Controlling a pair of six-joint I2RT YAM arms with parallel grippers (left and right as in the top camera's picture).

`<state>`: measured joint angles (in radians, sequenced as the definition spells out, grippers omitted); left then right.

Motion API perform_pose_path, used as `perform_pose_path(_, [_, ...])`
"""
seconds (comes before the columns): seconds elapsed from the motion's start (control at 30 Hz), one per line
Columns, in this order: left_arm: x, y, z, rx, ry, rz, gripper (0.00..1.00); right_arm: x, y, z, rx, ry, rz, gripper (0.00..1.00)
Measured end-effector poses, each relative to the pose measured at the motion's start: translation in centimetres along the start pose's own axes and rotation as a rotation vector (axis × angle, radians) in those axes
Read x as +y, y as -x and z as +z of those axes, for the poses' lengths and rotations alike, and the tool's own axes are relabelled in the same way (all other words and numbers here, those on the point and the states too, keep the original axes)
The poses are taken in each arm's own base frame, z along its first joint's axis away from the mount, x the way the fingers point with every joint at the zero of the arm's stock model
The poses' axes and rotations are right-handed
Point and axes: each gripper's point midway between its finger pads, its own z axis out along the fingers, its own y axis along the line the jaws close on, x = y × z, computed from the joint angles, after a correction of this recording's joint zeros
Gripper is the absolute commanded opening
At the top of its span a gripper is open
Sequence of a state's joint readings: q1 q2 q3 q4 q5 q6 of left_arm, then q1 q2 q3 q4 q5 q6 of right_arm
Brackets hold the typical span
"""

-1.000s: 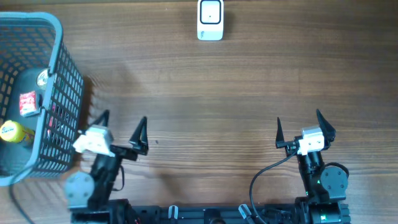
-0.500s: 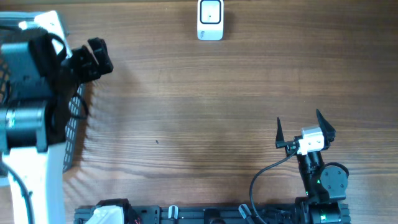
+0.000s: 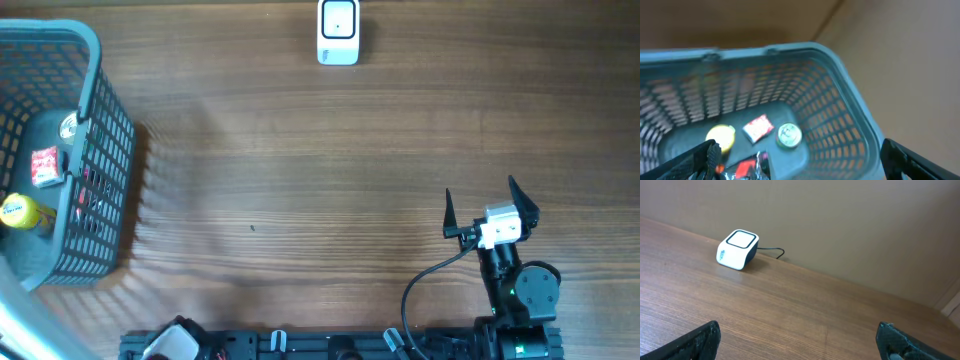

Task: Scan the item barcode
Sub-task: 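Reach the left gripper into the basket and grasp the yellow bottle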

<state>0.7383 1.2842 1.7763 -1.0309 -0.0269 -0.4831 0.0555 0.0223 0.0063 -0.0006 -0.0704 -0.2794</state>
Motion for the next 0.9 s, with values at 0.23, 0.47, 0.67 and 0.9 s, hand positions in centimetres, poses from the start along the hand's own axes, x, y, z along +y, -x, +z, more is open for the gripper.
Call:
perform_pose_path(0.23, [6.7, -2.5, 4.7, 0.164, 0.251, -0.21, 1.0, 0.0, 0.0, 0.0, 0.0, 0.0, 0.0, 1.0])
perform_pose_path(0.47, [11.1, -7.1, 11.1, 0.366, 0.472, -0.211, 1.0, 0.0, 0.0, 0.0, 0.0, 0.0, 0.0, 1.0])
perform_pose_path(0.67, [13.8, -10.0, 15.0, 0.44, 0.572, -0.193, 1.0, 0.0, 0.0, 0.0, 0.0, 0.0, 0.0, 1.0])
perform_pose_path(0.9, [17.2, -15.5, 18.8, 0.466, 0.597, -0.188, 1.0, 0.0, 0.0, 0.0, 0.0, 0.0, 0.0, 1.0])
